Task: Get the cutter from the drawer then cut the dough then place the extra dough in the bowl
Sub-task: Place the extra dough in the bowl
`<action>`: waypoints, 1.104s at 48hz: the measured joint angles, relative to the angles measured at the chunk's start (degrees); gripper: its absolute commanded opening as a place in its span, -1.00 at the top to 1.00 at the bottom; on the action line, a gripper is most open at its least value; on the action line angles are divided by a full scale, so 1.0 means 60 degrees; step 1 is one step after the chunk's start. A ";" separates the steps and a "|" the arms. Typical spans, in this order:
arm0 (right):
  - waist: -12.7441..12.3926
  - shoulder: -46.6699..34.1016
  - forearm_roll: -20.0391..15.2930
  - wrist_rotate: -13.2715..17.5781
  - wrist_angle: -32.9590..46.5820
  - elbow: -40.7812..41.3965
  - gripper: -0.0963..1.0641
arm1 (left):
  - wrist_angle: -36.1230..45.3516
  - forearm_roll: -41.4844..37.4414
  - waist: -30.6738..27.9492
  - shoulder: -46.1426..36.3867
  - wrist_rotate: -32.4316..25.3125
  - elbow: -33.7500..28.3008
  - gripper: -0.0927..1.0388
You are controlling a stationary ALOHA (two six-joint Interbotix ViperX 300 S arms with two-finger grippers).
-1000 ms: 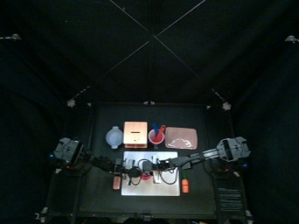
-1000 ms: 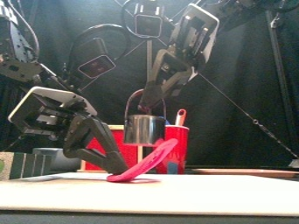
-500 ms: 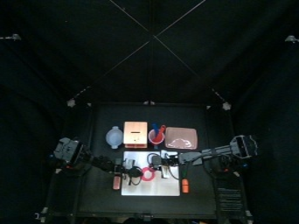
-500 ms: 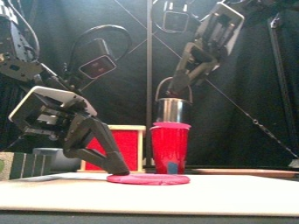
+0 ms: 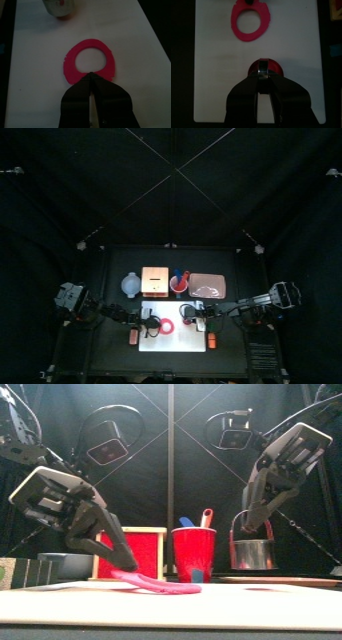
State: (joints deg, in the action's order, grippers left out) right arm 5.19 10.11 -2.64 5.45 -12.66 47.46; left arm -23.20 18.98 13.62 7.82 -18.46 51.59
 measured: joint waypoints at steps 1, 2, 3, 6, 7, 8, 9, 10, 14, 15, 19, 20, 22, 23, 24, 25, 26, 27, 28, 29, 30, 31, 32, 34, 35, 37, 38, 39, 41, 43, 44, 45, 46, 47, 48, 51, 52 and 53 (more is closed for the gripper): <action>0.0000 0.0000 -0.0015 0.0015 0.0015 0.0000 -0.16 | 0.0000 0.0000 -0.0015 -0.0044 -0.0015 -0.0015 0.08; 0.0000 0.0000 -0.0044 0.0015 0.0029 0.0015 -0.19 | 0.0000 -0.0015 -0.0044 -0.0073 -0.0015 0.0000 0.08; 0.0000 0.0000 -0.0044 0.0015 0.0044 0.0015 -0.22 | 0.0000 -0.0015 -0.0044 -0.0088 -0.0015 0.0000 0.08; 0.0000 0.0000 -0.0059 0.0029 0.0044 0.0029 -0.32 | 0.0000 0.0000 -0.0103 -0.0161 -0.0015 0.0015 0.08; 0.0000 0.0000 -0.0059 0.0029 0.0059 0.0029 -0.35 | 0.0000 0.0000 -0.0103 -0.0176 -0.0015 0.0029 0.08; 0.0000 0.0000 -0.0073 0.0029 0.0059 0.0029 -0.40 | 0.0000 0.0000 -0.0117 -0.0190 -0.0015 0.0029 0.08; 0.0000 0.0000 -0.0073 0.0029 0.0073 0.0029 -0.43 | 0.0015 -0.0015 -0.0132 -0.0205 -0.0015 0.0029 0.08; 0.0000 0.0000 -0.0088 0.0029 0.0073 0.0059 -0.46 | 0.0000 -0.0015 -0.0132 -0.0205 -0.0015 0.0029 0.08; 0.0000 0.0000 -0.0117 0.0044 0.0073 0.0073 -0.55 | 0.0015 0.0000 -0.0146 -0.0234 -0.0015 0.0029 0.08; 0.0000 0.0000 -0.0117 0.0044 0.0073 0.0073 -0.56 | 0.0015 -0.0015 -0.0146 -0.0220 -0.0044 0.0044 0.08; 0.0000 0.0000 -0.0146 0.0044 0.0073 0.0073 -0.59 | 0.0015 -0.0015 -0.0176 -0.0220 -0.0073 0.0029 0.06; 0.0000 -0.0015 -0.0132 0.0044 0.0073 0.0073 -0.59 | 0.0015 -0.0015 -0.0190 -0.0220 -0.0059 0.0029 0.04; 0.0000 0.0000 -0.0146 0.0059 0.0088 0.0073 -0.59 | 0.0000 0.0000 -0.0220 -0.0234 -0.0088 0.0029 0.03; 0.0000 0.0000 -0.0146 0.0059 0.0103 0.0073 -0.59 | 0.0015 -0.0015 -0.0249 -0.0234 -0.0117 0.0029 0.01; 0.0015 0.0000 -0.0146 0.0059 0.0117 0.0059 -0.59 | 0.0015 0.0000 -0.0278 -0.0234 -0.0132 0.0015 0.00; 0.0015 0.0000 -0.0146 0.0059 0.0146 0.0059 -0.59 | 0.0015 -0.0015 -0.0293 -0.0220 -0.0132 0.0015 -0.01; 0.0015 0.0000 -0.0146 0.0059 0.0176 0.0044 -0.59 | 0.0015 -0.0015 -0.0337 -0.0220 -0.0176 0.0015 -0.03; 0.0000 0.0000 -0.0146 0.0059 0.0220 0.0029 -0.59 | 0.0015 -0.0015 -0.0366 -0.0234 -0.0190 0.0000 -0.06; 0.0015 0.0000 -0.0161 0.0059 0.0264 0.0015 -0.59 | 0.0015 0.0000 -0.0410 -0.0234 -0.0161 0.0000 -0.08; 0.0015 0.0000 -0.0176 0.0059 0.0293 0.0000 -0.59 | 0.0015 0.0000 -0.0425 -0.0220 -0.0161 -0.0015 -0.11; 0.0015 0.0000 -0.0190 0.0059 0.0337 -0.0015 -0.59 | 0.0029 0.0000 -0.0469 -0.0234 -0.0190 -0.0029 -0.15; 0.0015 0.0000 -0.0205 0.0059 0.0366 -0.0029 -0.59 | 0.0029 0.0000 -0.0498 -0.0220 -0.0220 -0.0044 -0.18; 0.0015 -0.0015 -0.0220 0.0059 0.0410 -0.0044 -0.59 | 0.0044 0.0000 -0.0513 -0.0234 -0.0190 -0.0073 -0.22; 0.0015 0.0000 -0.0234 0.0059 0.0498 -0.0073 -0.59 | 0.0073 0.0015 -0.0571 -0.0234 -0.0190 -0.0103 -0.31; 0.0000 0.0000 -0.0234 0.0059 0.0527 -0.0073 -0.59 | 0.0103 0.0015 -0.0586 -0.0234 -0.0190 -0.0132 -0.36; 0.0015 0.0000 -0.0234 0.0059 0.0601 -0.0103 -0.59 | 0.0205 0.0015 -0.0645 -0.0234 -0.0190 -0.0190 -0.48; 0.0000 0.0000 -0.0234 0.0059 0.0615 -0.0117 -0.59 | 0.0264 0.0029 -0.0659 -0.0234 -0.0190 -0.0220 -0.53; 0.0000 0.0000 -0.0234 0.0059 0.0630 -0.0117 -0.59 | 0.0366 0.0029 -0.0688 -0.0220 -0.0190 -0.0264 -0.59; 0.0000 0.0000 -0.0220 0.0059 0.0674 -0.0103 -0.59 | 0.0615 0.0029 -0.0747 -0.0220 -0.0234 -0.0337 -0.68; 0.0000 0.0000 -0.0220 0.0059 0.0718 -0.0117 -0.59 | 0.0908 0.0029 -0.0806 -0.0205 -0.0220 -0.0410 -0.75; 0.0000 0.0000 -0.0220 0.0059 0.0732 -0.0117 -0.59 | 0.1040 0.0029 -0.0820 -0.0176 -0.0234 -0.0454 -0.78; 0.0000 0.0000 -0.0220 0.0059 0.0747 -0.0117 -0.59 | 0.1172 0.0029 -0.0850 -0.0161 -0.0234 -0.0483 -0.81; 0.0000 0.0000 -0.0220 0.0059 0.0762 -0.0117 -0.59 | 0.1318 0.0029 -0.0894 -0.0132 -0.0220 -0.0527 -0.83; 0.0000 0.0000 -0.0234 0.0059 0.0776 -0.0117 -0.59 | 0.1450 0.0029 -0.0908 -0.0103 -0.0220 -0.0571 -0.85; 0.0000 0.0000 -0.0234 0.0059 0.0791 -0.0117 -0.59 | 0.1567 0.0029 -0.0923 -0.0073 -0.0234 -0.0630 -0.85; 0.0000 0.0000 -0.0234 0.0059 0.0864 -0.0117 -0.59 | 0.1919 0.0029 -0.0967 0.0000 -0.0220 -0.0762 -0.85; 0.0000 0.0000 -0.0234 0.0059 0.0879 -0.0117 -0.59 | 0.2007 0.0015 -0.0967 0.0044 -0.0234 -0.0820 -0.85; 0.0000 0.0000 -0.0249 0.0059 0.0894 -0.0103 -0.59 | 0.2080 0.0029 -0.0981 0.0059 -0.0220 -0.0879 -0.85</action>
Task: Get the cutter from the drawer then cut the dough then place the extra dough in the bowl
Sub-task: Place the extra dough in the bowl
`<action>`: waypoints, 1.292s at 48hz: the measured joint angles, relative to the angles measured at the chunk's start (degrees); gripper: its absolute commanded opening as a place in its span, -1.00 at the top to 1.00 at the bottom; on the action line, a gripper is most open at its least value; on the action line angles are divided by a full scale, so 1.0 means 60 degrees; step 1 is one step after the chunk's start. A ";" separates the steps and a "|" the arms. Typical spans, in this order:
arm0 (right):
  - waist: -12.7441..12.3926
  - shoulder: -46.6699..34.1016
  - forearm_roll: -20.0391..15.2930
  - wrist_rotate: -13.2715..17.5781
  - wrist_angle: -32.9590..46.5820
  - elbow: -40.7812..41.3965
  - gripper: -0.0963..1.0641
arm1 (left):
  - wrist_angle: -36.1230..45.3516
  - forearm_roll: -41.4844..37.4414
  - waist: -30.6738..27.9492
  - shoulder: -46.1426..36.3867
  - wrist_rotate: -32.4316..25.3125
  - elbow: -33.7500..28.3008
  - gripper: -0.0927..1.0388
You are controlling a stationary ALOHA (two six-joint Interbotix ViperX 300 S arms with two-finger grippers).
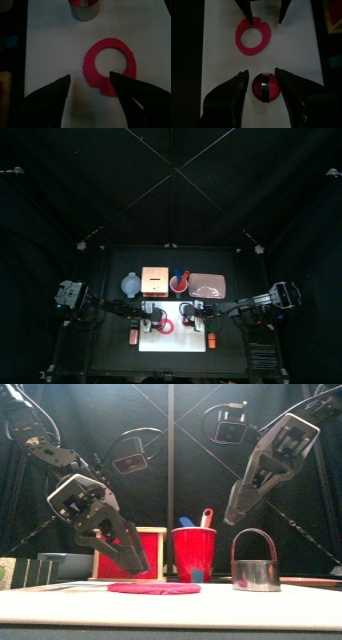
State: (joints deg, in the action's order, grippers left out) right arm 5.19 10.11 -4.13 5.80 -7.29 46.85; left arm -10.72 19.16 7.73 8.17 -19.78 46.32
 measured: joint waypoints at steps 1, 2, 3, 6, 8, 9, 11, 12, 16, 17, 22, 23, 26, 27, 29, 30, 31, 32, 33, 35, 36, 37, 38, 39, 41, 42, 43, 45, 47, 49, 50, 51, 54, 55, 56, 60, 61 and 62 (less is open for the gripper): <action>0.0000 0.0000 0.0000 0.0000 0.0029 -0.0015 -0.59 | 0.0059 0.0000 0.0000 0.0029 -0.0015 -0.0044 -0.85; 0.0000 0.0000 0.0000 0.0000 0.0029 -0.0015 -0.59 | 0.0103 -0.0015 0.0000 0.0059 -0.0015 -0.0088 -0.85; 0.0000 0.0000 0.0000 0.0000 0.0044 -0.0015 -0.59 | 0.0146 -0.0015 -0.0015 0.0103 0.0000 -0.0146 -0.85; 0.0000 0.0000 0.0000 0.0000 0.0073 -0.0015 -0.59 | 0.0176 -0.0088 -0.0059 0.0234 -0.0015 -0.0264 -0.85; 0.0000 0.0000 0.0000 0.0000 0.0073 -0.0015 -0.59 | 0.0205 -0.0132 -0.0073 0.0322 0.0000 -0.0322 -0.85; 0.0000 0.0000 0.0000 0.0000 0.0073 -0.0015 -0.59 | 0.0220 -0.0146 -0.0088 0.0366 0.0000 -0.0352 -0.85; -0.0015 0.0000 -0.0015 0.0000 0.0073 0.0000 -0.59 | 0.0234 -0.0176 -0.0088 0.0425 -0.0015 -0.0410 -0.84; 0.0000 0.0000 -0.0015 0.0000 0.0073 0.0000 -0.59 | 0.0249 -0.0190 -0.0088 0.0454 -0.0015 -0.0439 -0.84; 0.0000 0.0000 -0.0073 0.0000 0.0088 0.0029 -0.59 | 0.0293 -0.0220 -0.0103 0.0542 -0.0015 -0.0527 -0.84; 0.0000 0.0000 -0.0088 0.0000 0.0088 0.0029 -0.59 | 0.0308 -0.0234 -0.0103 0.0557 -0.0015 -0.0542 -0.84; -0.0015 0.0015 -0.0132 0.0000 0.0088 0.0088 -0.59 | 0.0454 -0.0381 -0.0103 0.0601 0.0044 -0.0586 -0.80; 0.0000 0.0000 -0.0132 0.0000 0.0088 0.0088 -0.59 | 0.0469 -0.0396 -0.0088 0.0601 0.0044 -0.0601 -0.78; -0.0015 0.0000 -0.0146 0.0000 0.0088 0.0117 -0.59 | 0.0601 -0.0454 -0.0088 0.0601 0.0029 -0.0615 -0.70; 0.0000 0.0000 -0.0146 0.0000 0.0117 0.0117 -0.59 | 0.0630 -0.0469 -0.0073 0.0601 0.0044 -0.0615 -0.67; 0.0000 0.0000 -0.0146 0.0000 0.0132 0.0117 -0.59 | 0.0718 -0.0483 -0.0059 0.0601 0.0029 -0.0630 -0.59; 0.0000 0.0000 -0.0161 0.0000 0.0146 0.0117 -0.59 | 0.0747 -0.0498 -0.0059 0.0601 0.0029 -0.0645 -0.55; 0.0000 0.0000 -0.0146 0.0000 0.0161 0.0117 -0.59 | 0.0791 -0.0498 -0.0044 0.0615 0.0029 -0.0645 -0.52; 0.0000 0.0000 -0.0161 0.0000 0.0176 0.0117 -0.59 | 0.0835 -0.0498 -0.0029 0.0601 0.0044 -0.0659 -0.49; 0.0000 0.0000 -0.0146 0.0000 0.0190 0.0117 -0.59 | 0.0864 -0.0498 -0.0029 0.0601 0.0029 -0.0659 -0.45; 0.0000 0.0000 -0.0161 0.0000 0.0205 0.0117 -0.59 | 0.0938 -0.0498 -0.0029 0.0615 0.0044 -0.0674 -0.39; -0.0015 0.0000 -0.0146 0.0000 0.0220 0.0132 -0.59 | 0.0952 -0.0513 -0.0029 0.0615 0.0029 -0.0674 -0.36; 0.0000 0.0000 -0.0161 0.0000 0.0234 0.0117 -0.59 | 0.0996 -0.0513 -0.0044 0.0615 0.0029 -0.0674 -0.33; 0.0000 0.0000 -0.0161 0.0000 0.0234 0.0117 -0.59 | 0.1011 -0.0513 -0.0059 0.0615 0.0029 -0.0688 -0.30; 0.0000 -0.0015 -0.0161 0.0000 0.0234 0.0117 -0.59 | 0.1025 -0.0513 -0.0059 0.0630 0.0029 -0.0688 -0.27; 0.0000 -0.0015 -0.0161 0.0000 0.0234 0.0132 -0.59 | 0.1099 -0.0527 -0.0059 0.0630 0.0029 -0.0703 -0.20; 0.0000 -0.0015 -0.0161 0.0000 0.0234 0.0117 -0.59 | 0.1128 -0.0542 -0.0059 0.0630 0.0029 -0.0703 -0.18; 0.0000 -0.0015 -0.0161 0.0000 0.0249 0.0117 -0.59 | 0.1157 -0.0557 -0.0044 0.0630 0.0029 -0.0718 -0.16; 0.0000 -0.0015 -0.0176 0.0000 0.0249 0.0132 -0.59 | 0.1201 -0.0601 -0.0059 0.0630 0.0000 -0.0732 -0.13; -0.0015 -0.0015 -0.0176 0.0000 0.0249 0.0117 -0.59 | 0.1230 -0.0645 -0.0059 0.0630 -0.0015 -0.0747 -0.11; 0.0000 -0.0015 -0.0190 0.0000 0.0249 0.0117 -0.59 | 0.1245 -0.0718 -0.0059 0.0645 -0.0015 -0.0747 -0.09; -0.0015 -0.0015 -0.0190 0.0000 0.0249 0.0117 -0.59 | 0.1245 -0.0732 -0.0059 0.0645 -0.0015 -0.0747 -0.09; 0.0000 -0.0015 -0.0205 0.0000 0.0249 0.0117 -0.59 | 0.1245 -0.0747 -0.0059 0.0630 -0.0015 -0.0747 -0.09; 0.0000 -0.0029 -0.0205 0.0000 0.0249 0.0117 -0.59 | 0.1260 -0.0776 -0.0044 0.0630 0.0000 -0.0762 -0.08; -0.0015 -0.0029 -0.0205 0.0000 0.0249 0.0117 -0.59 | 0.1260 -0.0776 -0.0044 0.0615 0.0000 -0.0762 -0.08; 0.0000 -0.0015 -0.0205 0.0000 0.0249 0.0117 -0.59 | 0.1274 -0.0776 -0.0029 0.0601 0.0000 -0.0776 -0.08; 0.0000 -0.0029 -0.0205 0.0000 0.0249 0.0132 -0.59 | 0.1392 -0.0776 0.0044 0.0483 -0.0015 -0.0806 -0.08; -0.0015 -0.0029 -0.0190 0.0000 0.0249 0.0117 -0.59 | 0.1406 -0.0791 0.0059 0.0410 -0.0015 -0.0820 -0.08; 0.0000 -0.0029 -0.0205 0.0000 0.0249 0.0132 -0.59 | 0.1421 -0.0791 0.0059 0.0337 0.0000 -0.0806 -0.08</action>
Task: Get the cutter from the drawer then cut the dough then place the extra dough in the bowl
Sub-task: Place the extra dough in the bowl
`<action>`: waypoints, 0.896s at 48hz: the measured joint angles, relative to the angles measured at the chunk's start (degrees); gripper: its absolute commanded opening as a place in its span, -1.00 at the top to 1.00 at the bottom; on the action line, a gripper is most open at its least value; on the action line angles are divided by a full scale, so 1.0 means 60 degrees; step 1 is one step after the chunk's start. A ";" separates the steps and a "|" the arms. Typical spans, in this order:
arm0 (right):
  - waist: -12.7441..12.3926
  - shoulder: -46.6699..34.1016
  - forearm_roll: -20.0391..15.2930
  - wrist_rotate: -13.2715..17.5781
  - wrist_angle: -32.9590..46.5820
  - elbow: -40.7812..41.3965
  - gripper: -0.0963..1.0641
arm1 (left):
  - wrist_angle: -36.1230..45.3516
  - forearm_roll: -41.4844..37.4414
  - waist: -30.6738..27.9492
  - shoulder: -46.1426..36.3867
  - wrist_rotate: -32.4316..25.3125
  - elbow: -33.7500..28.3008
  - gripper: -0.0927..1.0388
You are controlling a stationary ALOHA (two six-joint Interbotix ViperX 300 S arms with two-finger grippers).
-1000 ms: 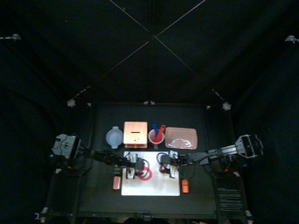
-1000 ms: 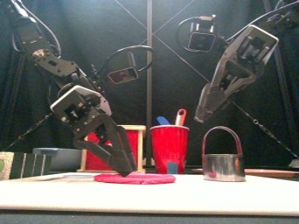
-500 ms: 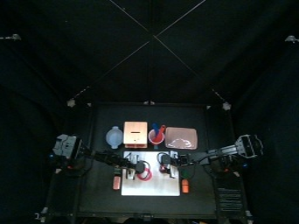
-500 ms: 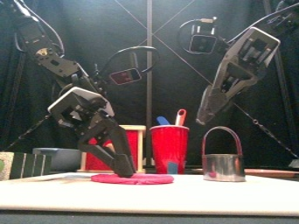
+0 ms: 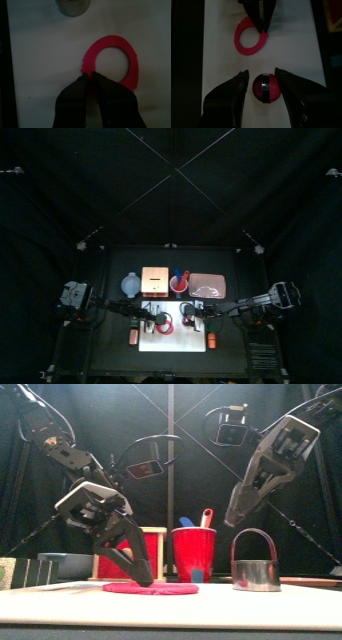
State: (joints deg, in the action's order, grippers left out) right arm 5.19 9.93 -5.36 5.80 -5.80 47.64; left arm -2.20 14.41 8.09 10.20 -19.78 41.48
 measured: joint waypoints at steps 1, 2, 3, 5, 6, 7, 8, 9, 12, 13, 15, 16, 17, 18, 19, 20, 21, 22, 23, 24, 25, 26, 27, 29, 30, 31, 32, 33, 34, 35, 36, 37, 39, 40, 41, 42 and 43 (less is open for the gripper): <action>0.0000 0.0000 0.0000 0.0000 0.0000 -0.0015 -0.59 | 0.0000 0.0000 0.0015 -0.0103 0.0000 -0.0015 -0.08; 0.0000 0.0000 0.0000 0.0000 0.0000 -0.0015 -0.59 | 0.0000 -0.0015 0.0015 -0.0190 -0.0015 -0.0015 -0.08; -0.0015 0.0000 0.0000 0.0000 0.0000 -0.0015 -0.59 | 0.0000 -0.0015 0.0015 -0.0352 -0.0015 -0.0015 -0.08; 0.0000 0.0000 0.0015 0.0000 0.0000 -0.0029 -0.59 | 0.0000 -0.0059 0.0015 -0.0630 -0.0015 -0.0029 -0.08; 0.0000 0.0015 0.0015 0.0000 0.0000 -0.0044 -0.59 | 0.0000 -0.0073 0.0015 -0.0747 -0.0015 -0.0044 -0.08; -0.0015 0.0000 0.0029 0.0000 0.0000 -0.0029 -0.59 | 0.0000 -0.0103 0.0029 -0.0879 -0.0015 -0.0044 -0.08; -0.0015 0.0000 0.0029 0.0000 0.0000 -0.0044 -0.59 | 0.0000 -0.0132 0.0029 -0.1040 -0.0029 -0.0044 -0.08; -0.0015 0.0000 0.0029 0.0000 0.0000 -0.0044 -0.59 | 0.0000 -0.0161 0.0015 -0.1157 -0.0029 -0.0044 -0.08; -0.0029 0.0000 0.0044 0.0000 0.0000 -0.0044 -0.59 | 0.0000 -0.0264 -0.0015 -0.1641 -0.0029 -0.0044 -0.08; -0.0029 0.0000 0.0044 0.0000 0.0000 -0.0044 -0.59 | 0.0000 -0.0293 -0.0029 -0.1816 -0.0029 -0.0044 -0.08; -0.0044 0.0000 0.0044 0.0000 0.0000 -0.0044 -0.59 | 0.0000 -0.0381 -0.0059 -0.2168 -0.0015 -0.0015 -0.08; -0.0044 0.0000 0.0044 0.0000 0.0000 -0.0044 -0.59 | 0.0000 -0.0425 -0.0088 -0.2388 -0.0015 0.0044 -0.08; -0.0044 0.0000 0.0044 0.0000 0.0000 -0.0044 -0.59 | 0.0000 -0.0454 -0.0088 -0.2549 -0.0015 0.0088 -0.08; -0.0044 0.0000 0.0059 0.0000 0.0000 -0.0044 -0.59 | 0.0000 -0.0483 -0.0103 -0.2710 -0.0015 0.0132 -0.08; -0.0059 0.0000 0.0059 0.0000 0.0000 -0.0059 -0.59 | 0.0000 -0.0513 -0.0132 -0.2856 -0.0015 0.0176 -0.07; -0.0059 0.0000 0.0059 0.0000 0.0000 -0.0059 -0.59 | 0.0015 -0.0542 -0.0161 -0.3003 -0.0015 0.0249 -0.08; -0.0059 0.0000 0.0059 0.0000 0.0000 -0.0044 -0.59 | 0.0015 -0.0557 -0.0190 -0.3120 -0.0015 0.0322 -0.08; -0.0059 0.0000 0.0044 0.0000 0.0000 -0.0044 -0.59 | 0.0029 -0.0586 -0.0234 -0.3267 -0.0029 0.0396 -0.08; -0.0059 0.0000 0.0044 0.0000 0.0000 -0.0059 -0.59 | 0.0029 -0.0601 -0.0293 -0.3428 -0.0015 0.0498 -0.08; -0.0073 0.0000 0.0029 0.0000 0.0000 -0.0059 -0.59 | 0.0044 -0.0630 -0.0366 -0.3574 -0.0015 0.0586 -0.08; -0.0059 0.0000 0.0029 0.0000 0.0000 -0.0044 -0.59 | 0.0088 -0.0645 -0.0469 -0.3750 -0.0015 0.0688 -0.08; -0.0059 0.0000 0.0029 0.0000 0.0000 -0.0044 -0.59 | 0.0117 -0.0659 -0.0557 -0.3940 -0.0015 0.0791 -0.08; -0.0073 0.0000 0.0029 0.0000 0.0000 -0.0044 -0.59 | 0.0161 -0.0674 -0.0674 -0.4131 -0.0015 0.0894 -0.08; -0.0059 0.0000 0.0015 0.0000 0.0000 -0.0044 -0.59 | 0.0249 -0.0718 -0.0894 -0.4512 -0.0015 0.1099 -0.08; -0.0059 0.0000 0.0029 0.0000 0.0000 -0.0044 -0.59 | 0.0293 -0.0762 -0.1011 -0.4746 -0.0015 0.1216 -0.08; -0.0073 0.0000 0.0015 0.0000 0.0000 -0.0044 -0.59 | 0.0322 -0.0791 -0.1128 -0.4966 -0.0015 0.1318 -0.08; -0.0073 0.0000 0.0015 0.0000 0.0000 -0.0044 -0.59 | 0.0366 -0.0835 -0.1216 -0.5156 -0.0015 0.1406 -0.08; -0.0073 0.0000 0.0015 0.0000 0.0000 -0.0044 -0.59 | 0.0410 -0.0864 -0.1318 -0.5391 -0.0015 0.1509 -0.08; -0.0073 0.0000 0.0015 0.0000 0.0000 -0.0059 -0.59 | 0.0439 -0.0908 -0.1421 -0.5625 -0.0015 0.1611 -0.07; -0.0059 0.0000 0.0029 0.0000 0.0000 -0.0059 -0.59 | 0.0469 -0.0952 -0.1494 -0.5845 -0.0015 0.1699 -0.08; -0.0059 0.0000 0.0029 0.0000 0.0000 -0.0044 -0.59 | 0.0513 -0.0996 -0.1582 -0.6079 -0.0015 0.1787 -0.08; -0.0073 0.0015 0.0029 0.0000 0.0015 -0.0044 -0.59 | 0.0527 -0.1011 -0.1655 -0.6270 -0.0015 0.1875 -0.08; -0.0059 0.0000 0.0059 -0.0015 0.0000 -0.0059 -0.59 | 0.0615 -0.1113 -0.1875 -0.6826 -0.0015 0.2080 -0.08; -0.0073 0.0000 0.0073 -0.0015 0.0000 -0.0044 -0.59 | 0.0674 -0.1157 -0.1978 -0.7090 -0.0015 0.2197 -0.08; -0.0059 0.0000 0.0073 -0.0015 0.0000 -0.0044 -0.59 | 0.0718 -0.1187 -0.2095 -0.7354 -0.0015 0.2314 -0.08; -0.0073 0.0000 0.0103 -0.0015 0.0015 -0.0044 -0.59 | 0.0791 -0.1230 -0.2241 -0.7646 -0.0015 0.2432 -0.08; -0.0059 0.0000 0.0132 -0.0015 0.0000 -0.0059 -0.59 | 0.0864 -0.1245 -0.2373 -0.7896 -0.0029 0.2534 -0.08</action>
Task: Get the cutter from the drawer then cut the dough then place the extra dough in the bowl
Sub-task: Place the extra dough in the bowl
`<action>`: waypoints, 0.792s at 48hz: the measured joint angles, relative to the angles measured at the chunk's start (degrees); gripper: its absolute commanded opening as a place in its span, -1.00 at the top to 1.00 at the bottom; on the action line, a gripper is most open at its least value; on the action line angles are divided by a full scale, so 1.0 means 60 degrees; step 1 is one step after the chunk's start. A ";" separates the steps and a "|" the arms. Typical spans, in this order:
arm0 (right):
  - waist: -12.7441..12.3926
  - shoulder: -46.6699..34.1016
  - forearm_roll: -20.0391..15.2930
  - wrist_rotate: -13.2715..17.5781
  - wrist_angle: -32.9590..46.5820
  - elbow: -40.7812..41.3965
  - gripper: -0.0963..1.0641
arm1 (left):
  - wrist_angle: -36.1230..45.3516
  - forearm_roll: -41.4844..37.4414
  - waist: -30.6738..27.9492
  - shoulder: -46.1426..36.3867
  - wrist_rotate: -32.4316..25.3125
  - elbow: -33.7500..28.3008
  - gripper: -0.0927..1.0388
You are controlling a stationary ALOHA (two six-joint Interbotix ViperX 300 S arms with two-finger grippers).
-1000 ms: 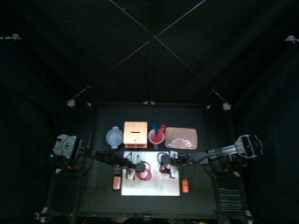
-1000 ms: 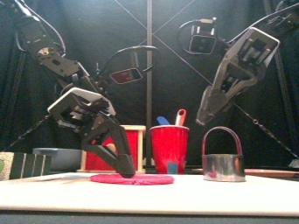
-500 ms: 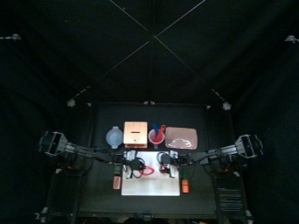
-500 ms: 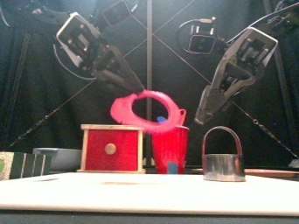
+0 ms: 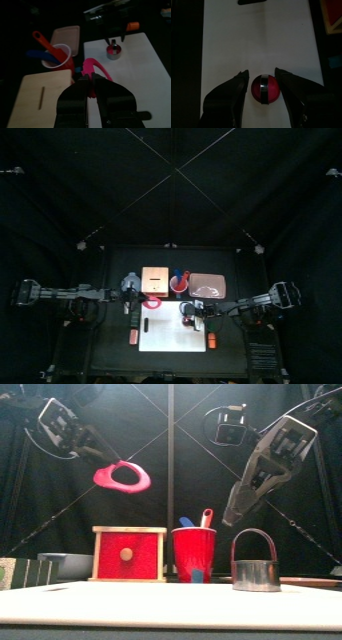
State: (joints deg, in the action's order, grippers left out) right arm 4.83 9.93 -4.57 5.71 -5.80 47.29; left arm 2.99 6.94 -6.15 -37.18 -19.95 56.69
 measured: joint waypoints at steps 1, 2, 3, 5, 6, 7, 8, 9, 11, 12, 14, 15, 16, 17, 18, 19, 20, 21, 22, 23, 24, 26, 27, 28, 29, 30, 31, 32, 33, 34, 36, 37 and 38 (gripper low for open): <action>0.0000 0.0000 0.0015 0.0000 0.0000 0.0015 -0.59 | 0.0088 -0.0015 -0.0132 -0.0249 0.0015 0.0103 -0.08; -0.0015 0.0000 0.0029 0.0015 0.0000 0.0015 -0.59 | 0.0161 -0.0029 -0.0264 -0.0469 0.0015 0.0205 -0.08; 0.0000 0.0000 0.0059 0.0000 0.0015 0.0015 -0.59 | 0.0264 -0.0029 -0.0396 -0.0688 0.0015 0.0293 -0.08; -0.0015 0.0000 0.0073 0.0000 0.0000 0.0015 -0.59 | 0.0483 -0.0044 -0.0674 -0.1143 0.0015 0.0469 -0.08; -0.0015 0.0000 0.0073 0.0000 0.0000 0.0015 -0.59 | 0.0615 -0.0044 -0.0820 -0.1377 0.0015 0.0542 -0.08; -0.0015 0.0000 0.0073 0.0015 0.0000 0.0000 -0.59 | 0.0747 -0.0044 -0.0967 -0.1582 0.0015 0.0615 -0.08; 0.0000 0.0000 0.0088 0.0015 0.0015 0.0015 -0.59 | 0.0879 -0.0044 -0.1113 -0.1787 0.0015 0.0688 -0.08; -0.0015 0.0015 0.0088 0.0000 0.0000 0.0015 -0.59 | 0.1011 -0.0044 -0.1260 -0.1978 0.0015 0.0732 -0.08; -0.0015 0.0000 0.0088 0.0000 0.0000 0.0000 -0.59 | 0.1274 -0.0059 -0.1553 -0.2329 0.0015 0.0820 -0.08; -0.0015 0.0000 0.0088 0.0000 0.0000 0.0015 -0.59 | 0.1406 -0.0059 -0.1699 -0.2476 0.0015 0.0864 -0.08; -0.0015 0.0000 0.0088 0.0000 0.0000 0.0000 -0.59 | 0.1641 -0.0059 -0.2021 -0.2725 0.0015 0.0937 -0.08; -0.0015 0.0000 0.0088 0.0015 0.0015 0.0015 -0.59 | 0.1758 -0.0059 -0.2212 -0.2827 0.0015 0.0981 -0.08; -0.0015 0.0015 0.0088 0.0000 0.0000 0.0015 -0.59 | 0.1846 -0.0073 -0.2358 -0.2886 0.0015 0.1011 -0.08; -0.0015 0.0015 0.0088 0.0000 0.0000 0.0015 -0.59 | 0.1919 -0.0073 -0.2520 -0.2959 0.0015 0.1040 -0.08; -0.0015 0.0000 0.0088 0.0015 0.0000 0.0015 -0.59 | 0.1978 -0.0073 -0.2710 -0.2988 0.0015 0.1084 -0.08; -0.0015 0.0000 0.0088 0.0015 0.0000 0.0029 -0.59 | 0.2051 -0.0073 -0.2871 -0.3032 0.0015 0.1113 -0.08; -0.0015 0.0000 0.0088 0.0000 0.0000 0.0029 -0.59 | 0.2095 -0.0088 -0.3047 -0.3047 0.0015 0.1172 -0.07; -0.0015 0.0000 0.0088 0.0015 0.0015 0.0044 -0.59 | 0.2124 -0.0088 -0.3223 -0.3047 0.0015 0.1216 -0.08; -0.0015 0.0000 0.0088 0.0000 0.0015 0.0044 -0.59 | 0.2139 -0.0073 -0.3413 -0.3032 0.0015 0.1274 -0.08; -0.0015 0.0015 0.0088 0.0015 0.0000 0.0044 -0.59 | 0.2153 -0.0073 -0.3604 -0.3018 0.0015 0.1348 -0.08; -0.0015 0.0015 0.0103 0.0015 0.0000 0.0059 -0.59 | 0.2153 -0.0088 -0.3750 -0.2988 0.0015 0.1421 -0.07; -0.0015 0.0000 0.0088 0.0015 0.0000 0.0059 -0.59 | 0.2139 -0.0088 -0.4028 -0.2900 0.0015 0.1523 -0.07; -0.0015 0.0000 0.0103 0.0000 0.0000 0.0073 -0.59 | 0.2139 -0.0088 -0.4146 -0.2842 0.0015 0.1567 -0.07; -0.0015 0.0000 0.0088 0.0000 0.0000 0.0073 -0.59 | 0.2109 -0.0088 -0.4248 -0.2769 0.0015 0.1626 -0.07; -0.0015 0.0000 0.0088 0.0015 0.0000 0.0073 -0.59 | 0.2051 -0.0073 -0.4336 -0.2651 0.0015 0.1670 -0.08; -0.0015 0.0000 0.0103 0.0015 0.0000 0.0073 -0.59 | 0.1992 -0.0073 -0.4424 -0.2549 0.0015 0.1729 -0.08; -0.0015 0.0000 0.0088 0.0000 0.0000 0.0073 -0.59 | 0.1934 -0.0073 -0.4482 -0.2432 0.0015 0.1772 -0.08; -0.0015 0.0000 0.0103 0.0015 0.0000 0.0073 -0.59 | 0.1860 -0.0088 -0.4526 -0.2329 0.0015 0.1802 -0.07; -0.0015 0.0015 0.0103 0.0015 0.0000 0.0073 -0.59 | 0.1772 -0.0088 -0.4541 -0.2197 0.0015 0.1816 -0.07; -0.0015 0.0000 0.0088 0.0015 0.0015 0.0073 -0.59 | 0.1597 -0.0073 -0.4556 -0.2036 0.0015 0.1860 -0.08; -0.0015 0.0000 0.0103 0.0015 0.0029 0.0073 -0.59 | 0.1362 -0.0044 -0.4556 -0.1787 0.0015 0.1904 -0.08; -0.0015 0.0015 0.0103 0.0000 0.0044 0.0073 -0.59 | 0.1230 -0.0059 -0.4556 -0.1626 0.0015 0.1934 -0.08; -0.0015 0.0000 0.0103 0.0015 0.0044 0.0088 -0.59 | 0.1113 -0.0059 -0.4556 -0.1479 0.0015 0.1948 -0.08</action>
State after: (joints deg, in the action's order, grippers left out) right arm 4.75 9.93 -3.96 5.80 -5.54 47.81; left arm 9.67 6.59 -33.49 -46.05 -19.86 68.38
